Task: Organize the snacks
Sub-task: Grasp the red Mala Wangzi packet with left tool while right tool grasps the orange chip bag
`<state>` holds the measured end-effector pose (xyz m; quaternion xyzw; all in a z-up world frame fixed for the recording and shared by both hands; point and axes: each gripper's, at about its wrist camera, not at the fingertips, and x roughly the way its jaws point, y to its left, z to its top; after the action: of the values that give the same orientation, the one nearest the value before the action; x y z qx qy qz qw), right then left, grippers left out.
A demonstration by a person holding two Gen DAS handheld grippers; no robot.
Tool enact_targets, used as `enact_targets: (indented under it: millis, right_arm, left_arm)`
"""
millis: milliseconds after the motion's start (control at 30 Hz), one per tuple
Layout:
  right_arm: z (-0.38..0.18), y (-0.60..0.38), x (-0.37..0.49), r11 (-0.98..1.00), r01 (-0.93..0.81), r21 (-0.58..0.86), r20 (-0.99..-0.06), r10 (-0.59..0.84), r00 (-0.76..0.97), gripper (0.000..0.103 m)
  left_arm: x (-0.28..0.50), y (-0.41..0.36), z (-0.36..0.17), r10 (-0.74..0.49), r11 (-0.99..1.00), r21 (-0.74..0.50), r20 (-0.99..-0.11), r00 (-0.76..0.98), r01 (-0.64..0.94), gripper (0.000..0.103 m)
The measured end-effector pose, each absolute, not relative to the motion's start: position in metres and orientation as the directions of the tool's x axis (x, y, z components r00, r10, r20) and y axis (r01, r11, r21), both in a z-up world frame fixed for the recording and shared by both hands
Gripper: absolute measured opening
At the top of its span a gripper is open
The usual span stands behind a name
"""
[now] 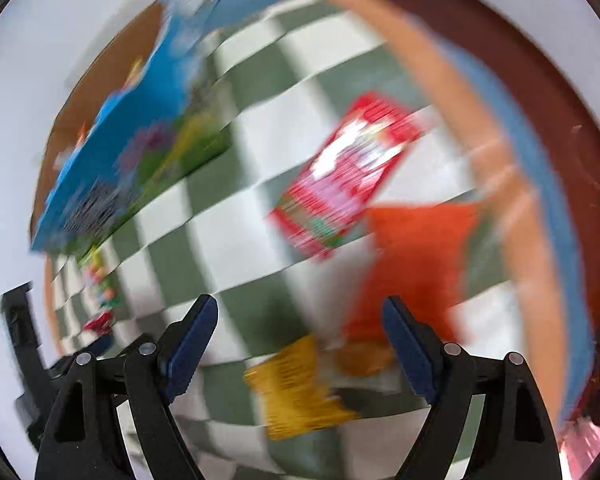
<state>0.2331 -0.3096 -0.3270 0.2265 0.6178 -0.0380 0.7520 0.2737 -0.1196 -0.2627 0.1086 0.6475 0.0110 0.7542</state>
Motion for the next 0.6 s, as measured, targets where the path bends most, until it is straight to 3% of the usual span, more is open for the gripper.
enact_targets:
  millis: [133, 367, 433, 600]
  right_arm:
    - [-0.335, -0.348, 0.235, 0.896, 0.409, 0.174, -0.975, 0.097, 0.202, 0.087]
    - [-0.379, -0.366, 0.244, 0.869, 0.447, 0.212, -0.976, 0.167, 0.137, 0.085]
    - [-0.389, -0.367, 0.245, 0.883, 0.427, 0.195, -0.98, 0.155, 0.127, 0.06]
    - [-0.389, -0.38, 0.235, 0.889, 0.426, 0.169, -0.984, 0.127, 0.125, 0.058]
  left_arm:
    - [0.29, -0.183, -0.259, 0.168, 0.93, 0.23, -0.959, 0.227, 0.285, 0.087]
    - [0.325, -0.291, -0.276, 0.198, 0.784, 0.344, -0.928, 0.316, 0.517, 0.086]
    - [0.331, -0.311, -0.285, 0.204, 0.745, 0.36, -0.924, 0.322, 0.562, 0.085]
    - [0.346, -0.349, -0.313, 0.192, 0.679, 0.324, -0.944, 0.267, 0.658, 0.085]
